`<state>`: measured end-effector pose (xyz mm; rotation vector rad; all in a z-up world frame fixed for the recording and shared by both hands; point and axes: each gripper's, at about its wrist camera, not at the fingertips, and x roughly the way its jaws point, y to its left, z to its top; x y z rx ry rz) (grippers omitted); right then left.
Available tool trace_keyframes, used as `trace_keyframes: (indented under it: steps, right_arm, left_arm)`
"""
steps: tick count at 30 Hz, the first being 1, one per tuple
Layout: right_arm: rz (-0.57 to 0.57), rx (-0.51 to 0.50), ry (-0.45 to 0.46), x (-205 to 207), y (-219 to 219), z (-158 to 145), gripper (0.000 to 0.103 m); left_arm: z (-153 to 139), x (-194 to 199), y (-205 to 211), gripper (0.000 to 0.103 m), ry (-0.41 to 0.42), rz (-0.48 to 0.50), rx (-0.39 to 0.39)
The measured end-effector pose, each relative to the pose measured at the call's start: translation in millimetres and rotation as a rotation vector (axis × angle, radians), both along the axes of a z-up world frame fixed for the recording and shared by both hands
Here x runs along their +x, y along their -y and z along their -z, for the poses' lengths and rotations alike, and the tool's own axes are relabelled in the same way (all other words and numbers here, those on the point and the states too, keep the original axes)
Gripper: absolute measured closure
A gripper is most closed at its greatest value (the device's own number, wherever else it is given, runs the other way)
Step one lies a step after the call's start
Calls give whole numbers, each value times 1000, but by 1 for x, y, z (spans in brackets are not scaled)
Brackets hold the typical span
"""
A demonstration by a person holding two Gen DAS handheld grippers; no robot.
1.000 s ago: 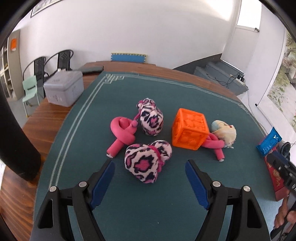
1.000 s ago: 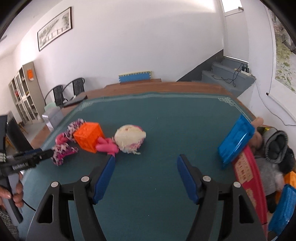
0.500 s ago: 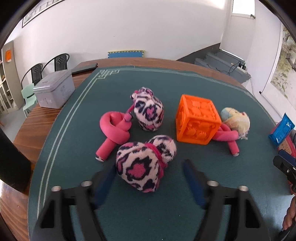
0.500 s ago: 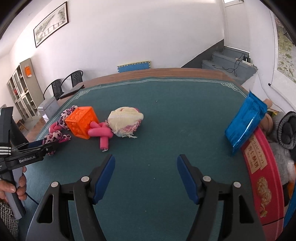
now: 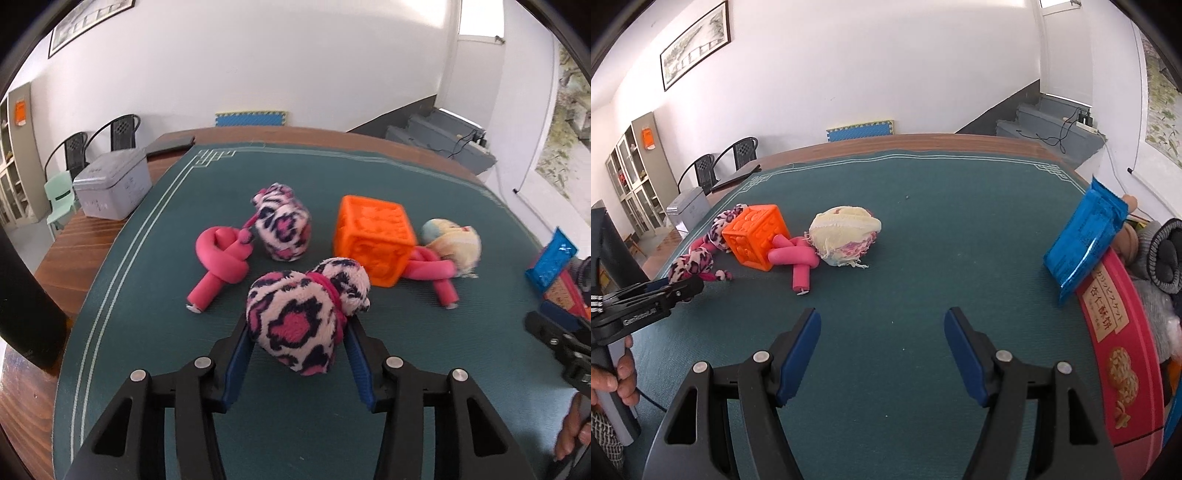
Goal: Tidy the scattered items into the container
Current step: 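Grasp the pink leopard-print mitten with the left tool, then grasp the cream yarn ball with the right tool while the left tool holds the mitten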
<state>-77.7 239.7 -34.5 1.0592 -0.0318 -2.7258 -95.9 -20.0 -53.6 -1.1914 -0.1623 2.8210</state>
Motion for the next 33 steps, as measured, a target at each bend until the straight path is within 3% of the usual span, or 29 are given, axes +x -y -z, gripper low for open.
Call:
trace_keyframes:
  steps: [6, 18, 26, 33]
  right_arm:
    - [8, -26, 21, -5, -3, 1, 30]
    - [-20, -66, 126, -81, 26, -13, 30]
    - [2, -120, 184, -128, 48, 11, 30]
    - [-11, -91, 154, -126, 53, 15, 41]
  left_arm:
    - [-8, 7, -6, 53, -9, 34, 41]
    - [-14, 16, -12, 53, -25, 50, 56]
    - [-12, 16, -13, 53, -18, 59, 57]
    - [-10, 14, -12, 53, -9, 57, 60]
